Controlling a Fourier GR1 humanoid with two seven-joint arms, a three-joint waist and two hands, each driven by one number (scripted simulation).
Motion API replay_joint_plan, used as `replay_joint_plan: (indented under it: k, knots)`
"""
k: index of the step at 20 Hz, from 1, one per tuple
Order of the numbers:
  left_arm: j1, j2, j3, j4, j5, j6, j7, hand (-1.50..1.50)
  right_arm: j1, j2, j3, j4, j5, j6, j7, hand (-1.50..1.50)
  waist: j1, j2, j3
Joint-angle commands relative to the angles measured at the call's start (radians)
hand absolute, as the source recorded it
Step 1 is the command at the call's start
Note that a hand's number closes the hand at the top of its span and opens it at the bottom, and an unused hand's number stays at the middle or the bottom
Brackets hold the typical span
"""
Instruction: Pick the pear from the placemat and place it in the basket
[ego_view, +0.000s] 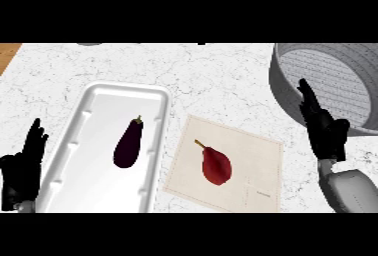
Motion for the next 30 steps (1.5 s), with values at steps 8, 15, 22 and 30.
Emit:
replay_joint_plan:
  k: [8, 15, 22, 30]
  knots:
    - [-0.121, -0.184, -0.127, -0.126, 0.097, -0.085, -0.081, 0.00, -0.038, 0.108, 0.335, -0.337, 0.095, 0.134, -0.077, 1.50, 0.019, -0.028, 0.033]
    - [-0.099, -0.197, -0.121, -0.127, 0.088, -0.069, -0.097, 0.00, 0.013, 0.326, 0.587, -0.298, 0.626, -0.318, 0.288, -1.50, -0.017, -0.034, 0.029]
    - [-0.067, -0.177, -0.100, -0.173, 0.097, -0.062, -0.071, 0.00, -0.074, 0.111, 0.424, -0.314, 0.940, -0.160, 0.706, -1.50, -0.053, -0.052, 0.023]
    - [-0.077, -0.179, -0.127, -0.196, 0.082, -0.063, -0.046, 0.00, -0.220, 0.102, 0.514, -0.506, 0.890, 0.409, 1.137, -1.50, -0.024, -0.047, 0.026]
